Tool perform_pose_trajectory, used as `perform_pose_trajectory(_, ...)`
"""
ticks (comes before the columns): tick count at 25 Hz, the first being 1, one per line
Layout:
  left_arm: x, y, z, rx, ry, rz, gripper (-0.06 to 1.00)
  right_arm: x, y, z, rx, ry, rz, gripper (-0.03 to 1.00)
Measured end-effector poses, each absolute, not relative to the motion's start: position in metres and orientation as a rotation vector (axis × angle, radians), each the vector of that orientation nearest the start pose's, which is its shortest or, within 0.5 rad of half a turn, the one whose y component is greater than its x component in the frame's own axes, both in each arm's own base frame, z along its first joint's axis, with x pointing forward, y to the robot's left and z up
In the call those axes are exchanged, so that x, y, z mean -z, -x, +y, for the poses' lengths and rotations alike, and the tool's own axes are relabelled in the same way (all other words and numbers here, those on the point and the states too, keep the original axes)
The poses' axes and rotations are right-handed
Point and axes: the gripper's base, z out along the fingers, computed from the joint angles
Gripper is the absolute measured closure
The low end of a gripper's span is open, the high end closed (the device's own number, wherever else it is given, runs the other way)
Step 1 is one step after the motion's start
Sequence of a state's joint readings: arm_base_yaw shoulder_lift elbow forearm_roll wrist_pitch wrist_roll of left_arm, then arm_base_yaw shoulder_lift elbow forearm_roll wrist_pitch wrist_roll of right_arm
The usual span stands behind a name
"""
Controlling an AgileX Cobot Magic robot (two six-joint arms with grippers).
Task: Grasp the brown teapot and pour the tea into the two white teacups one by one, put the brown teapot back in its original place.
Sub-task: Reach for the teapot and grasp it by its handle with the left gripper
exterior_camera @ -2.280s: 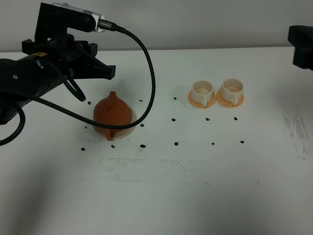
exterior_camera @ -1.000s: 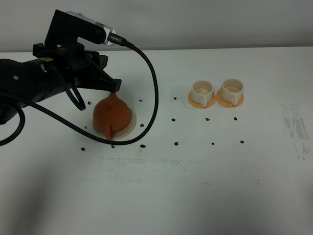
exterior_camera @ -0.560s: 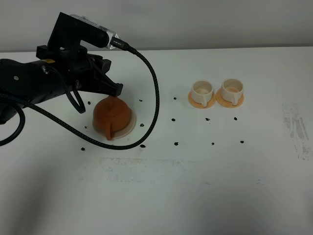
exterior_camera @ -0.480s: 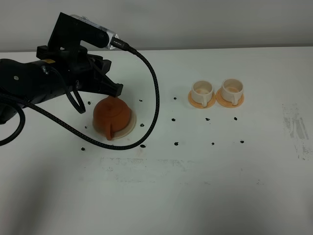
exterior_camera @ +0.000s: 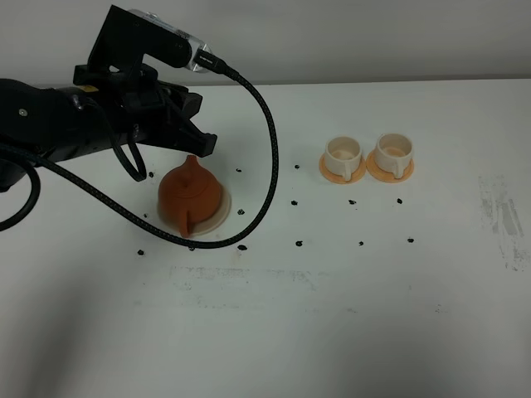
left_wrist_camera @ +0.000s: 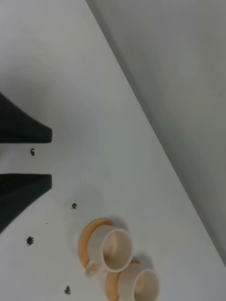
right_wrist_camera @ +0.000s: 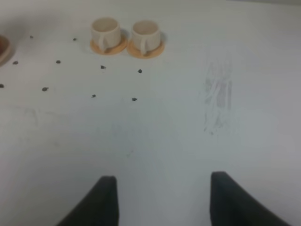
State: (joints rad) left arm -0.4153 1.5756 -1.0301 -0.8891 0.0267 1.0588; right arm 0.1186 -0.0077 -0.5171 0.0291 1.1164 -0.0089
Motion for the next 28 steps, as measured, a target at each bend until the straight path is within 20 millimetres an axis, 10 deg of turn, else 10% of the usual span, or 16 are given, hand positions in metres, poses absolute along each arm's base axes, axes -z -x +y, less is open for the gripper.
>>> perform_pose_trajectory(17, -0.277, -0.327, -0.147, 0.175, -0.623, 1.945, 0.79, -0.277, 0.009, 0.005, 0.139, -0.277, 2.059, 0.69)
perform_pose_trajectory(28, -0.270, -0.370, -0.142, 0.374, -0.701, 2.096, 0.79, -0.278, 0.009, 0.006, 0.167, -0.323, 2.053, 0.74)
